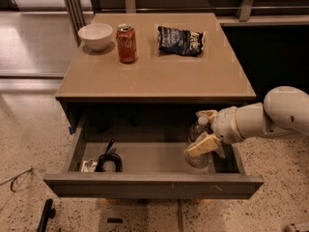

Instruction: Pick water bottle from top drawer and place on counter

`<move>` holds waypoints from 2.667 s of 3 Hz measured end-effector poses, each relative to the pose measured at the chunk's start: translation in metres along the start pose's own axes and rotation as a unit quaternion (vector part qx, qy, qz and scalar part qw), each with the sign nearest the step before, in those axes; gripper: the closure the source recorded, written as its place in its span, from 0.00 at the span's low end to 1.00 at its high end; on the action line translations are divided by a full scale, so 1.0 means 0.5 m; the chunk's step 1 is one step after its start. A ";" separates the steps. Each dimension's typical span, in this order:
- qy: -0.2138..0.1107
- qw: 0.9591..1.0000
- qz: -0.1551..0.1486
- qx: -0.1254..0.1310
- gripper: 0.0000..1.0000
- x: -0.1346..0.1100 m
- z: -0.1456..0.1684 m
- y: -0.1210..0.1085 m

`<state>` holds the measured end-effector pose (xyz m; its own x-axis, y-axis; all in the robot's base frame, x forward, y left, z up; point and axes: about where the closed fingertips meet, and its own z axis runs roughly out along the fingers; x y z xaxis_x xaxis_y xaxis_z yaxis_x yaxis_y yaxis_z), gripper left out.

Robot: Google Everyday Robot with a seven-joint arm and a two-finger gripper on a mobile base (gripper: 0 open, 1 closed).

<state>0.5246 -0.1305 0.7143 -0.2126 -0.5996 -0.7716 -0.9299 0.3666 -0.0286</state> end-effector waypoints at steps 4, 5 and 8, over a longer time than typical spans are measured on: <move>0.000 1.000 0.000 0.000 1.00 0.000 0.000 0.000; -0.005 1.000 0.004 -0.007 1.00 -0.037 -0.007 0.011; -0.005 0.999 0.046 -0.022 1.00 -0.350 -0.069 0.021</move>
Offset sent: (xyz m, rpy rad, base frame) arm 0.0000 0.0000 0.0000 0.0000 0.0000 0.0000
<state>0.5415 -0.0461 0.8711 -0.2959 -0.5579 -0.7753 -0.9188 0.3883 0.0712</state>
